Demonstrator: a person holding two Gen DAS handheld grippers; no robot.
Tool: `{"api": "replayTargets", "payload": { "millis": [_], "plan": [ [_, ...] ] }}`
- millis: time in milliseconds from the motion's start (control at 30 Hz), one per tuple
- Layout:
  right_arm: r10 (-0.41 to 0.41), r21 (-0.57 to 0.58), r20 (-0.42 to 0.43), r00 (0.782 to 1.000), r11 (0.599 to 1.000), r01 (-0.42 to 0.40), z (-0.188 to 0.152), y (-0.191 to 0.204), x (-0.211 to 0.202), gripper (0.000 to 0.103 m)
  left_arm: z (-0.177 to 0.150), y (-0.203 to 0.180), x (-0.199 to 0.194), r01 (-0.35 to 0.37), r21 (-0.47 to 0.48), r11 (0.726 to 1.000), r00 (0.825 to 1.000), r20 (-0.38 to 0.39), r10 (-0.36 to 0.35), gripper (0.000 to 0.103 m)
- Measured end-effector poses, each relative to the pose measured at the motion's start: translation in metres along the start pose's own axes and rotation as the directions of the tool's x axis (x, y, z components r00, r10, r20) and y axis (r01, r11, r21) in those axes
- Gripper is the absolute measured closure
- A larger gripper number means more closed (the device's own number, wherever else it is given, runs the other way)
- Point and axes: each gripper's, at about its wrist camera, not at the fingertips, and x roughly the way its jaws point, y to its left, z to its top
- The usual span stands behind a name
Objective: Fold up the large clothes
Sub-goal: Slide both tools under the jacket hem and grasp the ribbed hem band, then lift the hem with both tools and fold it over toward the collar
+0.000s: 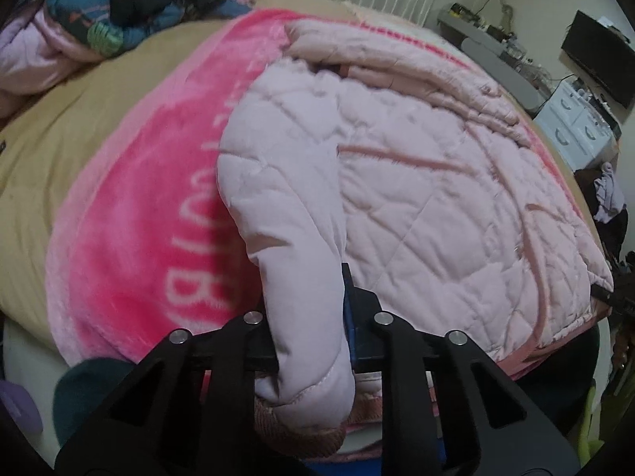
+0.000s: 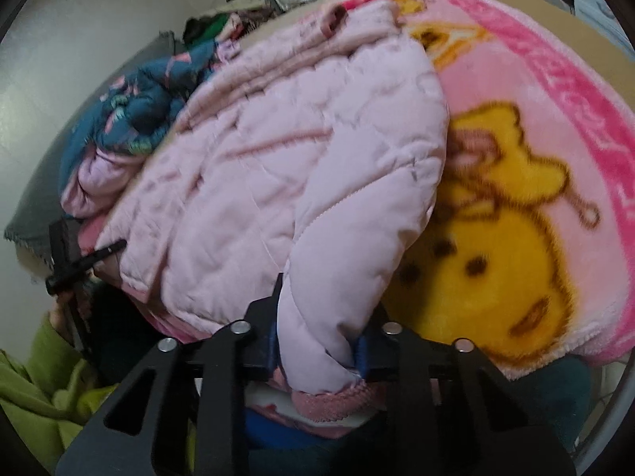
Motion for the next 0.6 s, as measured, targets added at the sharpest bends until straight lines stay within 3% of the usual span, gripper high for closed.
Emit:
{"api": "replayTargets", "payload": {
  "millis": [200, 300, 600],
  "plan": [
    [0.024, -0.011, 0.158, 0.987, 1.0, -0.023, 0.033, 0.014, -0.033, 0.082, 0.02, -0.011, -0.021, 0.019, 0.016, 1.0, 0.997, 0.077, -0.02, 0.093],
    [0.039, -0.03, 0.221, 0.974, 0.999, -0.034, 0.052, 0.02, -0.042, 0.082, 0.039, -0.024, -0.036, 0.011, 0.049, 0.999, 0.988, 0.156, -0.018, 0.093],
    [0.055, -0.058, 0.272, 0.961, 0.997, -0.041, 0.094, 0.027, -0.044, 0.083, 0.081, -0.045, -0.052, 0.005, 0.08, 0.997, 0.964, 0.263, -0.026, 0.093]
  ]
}}
